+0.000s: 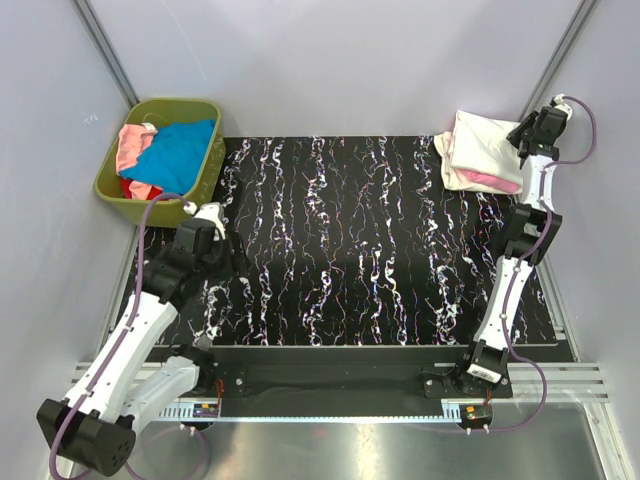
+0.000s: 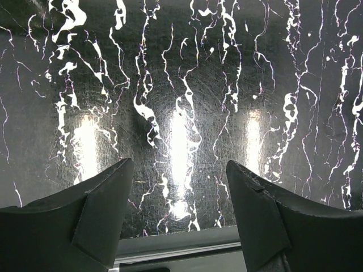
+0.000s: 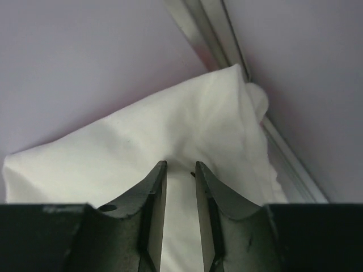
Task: Fold and stack the t-shirts
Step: Neatly place the folded tshirt to the corner, then reset both grippers
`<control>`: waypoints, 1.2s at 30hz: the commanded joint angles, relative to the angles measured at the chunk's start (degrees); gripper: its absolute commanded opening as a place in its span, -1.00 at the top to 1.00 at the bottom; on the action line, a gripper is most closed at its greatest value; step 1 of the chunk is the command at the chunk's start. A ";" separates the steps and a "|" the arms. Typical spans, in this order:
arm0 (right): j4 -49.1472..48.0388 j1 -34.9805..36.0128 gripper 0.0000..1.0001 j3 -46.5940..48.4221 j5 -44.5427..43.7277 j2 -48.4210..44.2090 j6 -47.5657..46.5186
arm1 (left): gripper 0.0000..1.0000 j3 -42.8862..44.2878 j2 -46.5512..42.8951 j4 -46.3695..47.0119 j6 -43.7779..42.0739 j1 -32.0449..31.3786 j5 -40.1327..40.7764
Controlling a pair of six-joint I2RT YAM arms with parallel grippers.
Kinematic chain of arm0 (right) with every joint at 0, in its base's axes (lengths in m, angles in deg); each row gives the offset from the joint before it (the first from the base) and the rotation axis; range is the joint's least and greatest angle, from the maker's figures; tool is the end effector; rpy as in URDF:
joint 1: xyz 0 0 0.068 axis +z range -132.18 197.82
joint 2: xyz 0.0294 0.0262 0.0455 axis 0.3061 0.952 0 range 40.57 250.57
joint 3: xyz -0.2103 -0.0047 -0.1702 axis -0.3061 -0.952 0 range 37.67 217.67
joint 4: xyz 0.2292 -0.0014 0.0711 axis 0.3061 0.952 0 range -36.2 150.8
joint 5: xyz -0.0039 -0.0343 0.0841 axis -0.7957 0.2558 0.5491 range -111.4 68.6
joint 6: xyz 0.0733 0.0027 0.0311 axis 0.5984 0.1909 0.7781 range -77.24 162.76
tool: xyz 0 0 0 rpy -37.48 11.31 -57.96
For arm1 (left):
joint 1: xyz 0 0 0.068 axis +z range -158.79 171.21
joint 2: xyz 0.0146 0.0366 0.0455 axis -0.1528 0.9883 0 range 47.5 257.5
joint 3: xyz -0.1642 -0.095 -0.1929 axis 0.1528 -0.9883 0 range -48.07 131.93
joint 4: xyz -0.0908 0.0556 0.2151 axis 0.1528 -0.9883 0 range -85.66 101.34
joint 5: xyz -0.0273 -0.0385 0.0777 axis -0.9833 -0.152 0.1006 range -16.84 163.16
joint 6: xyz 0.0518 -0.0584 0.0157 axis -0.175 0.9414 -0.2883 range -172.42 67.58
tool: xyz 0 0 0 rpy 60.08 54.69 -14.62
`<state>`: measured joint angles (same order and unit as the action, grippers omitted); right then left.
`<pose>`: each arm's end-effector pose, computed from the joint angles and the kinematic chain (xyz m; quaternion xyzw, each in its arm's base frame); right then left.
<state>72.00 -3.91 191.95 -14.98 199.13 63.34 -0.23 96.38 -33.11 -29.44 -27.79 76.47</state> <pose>0.5794 -0.2227 0.1980 0.2706 0.7854 0.0410 0.5552 0.1629 -0.0518 0.2650 -0.0431 0.9242 -0.1106 0.3630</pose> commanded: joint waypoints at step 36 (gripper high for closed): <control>-9.24 19.84 -0.99 -63.96 -18.33 -65.99 6.68 | -0.51 -0.20 -9.15 3.31 -0.04 0.55 -0.24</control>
<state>56.65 7.08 137.81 -28.01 136.82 71.52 -0.23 88.27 -32.54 -29.44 -27.53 76.58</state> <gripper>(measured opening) 0.993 0.747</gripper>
